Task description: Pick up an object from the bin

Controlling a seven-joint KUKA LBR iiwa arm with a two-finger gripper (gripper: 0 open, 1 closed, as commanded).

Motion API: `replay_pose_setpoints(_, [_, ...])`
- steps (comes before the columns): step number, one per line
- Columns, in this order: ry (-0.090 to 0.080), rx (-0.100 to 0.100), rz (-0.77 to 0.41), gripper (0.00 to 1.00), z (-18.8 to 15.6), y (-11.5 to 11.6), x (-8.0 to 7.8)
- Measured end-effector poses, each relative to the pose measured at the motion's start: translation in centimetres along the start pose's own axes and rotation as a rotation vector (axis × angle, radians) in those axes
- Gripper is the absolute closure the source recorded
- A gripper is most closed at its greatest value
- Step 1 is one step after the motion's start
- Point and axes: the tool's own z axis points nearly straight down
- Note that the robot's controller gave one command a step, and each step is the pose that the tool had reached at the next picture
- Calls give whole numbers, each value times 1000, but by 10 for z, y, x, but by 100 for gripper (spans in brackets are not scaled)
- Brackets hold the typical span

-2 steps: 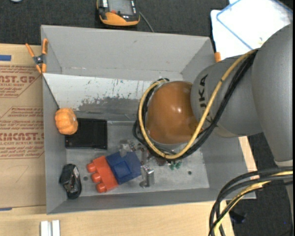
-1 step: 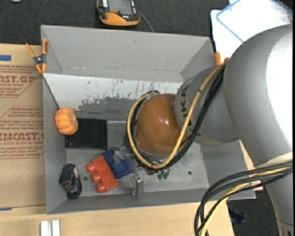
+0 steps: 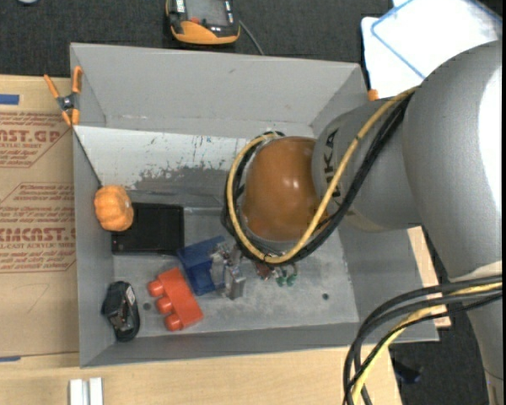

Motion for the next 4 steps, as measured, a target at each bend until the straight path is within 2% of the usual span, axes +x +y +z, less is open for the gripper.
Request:
replay_pose_setpoints(1, [0, 0, 0, 100, 0, 0, 0])
replay_pose_setpoints(2, [2, -1, -30, 100, 4, -4, -10])
replay_pose_setpoints(3, [0, -2, -110, 100, 16, 35, 12])
replay_pose_setpoints(4, [-14, 3, -95, 100, -62, 14, -42])
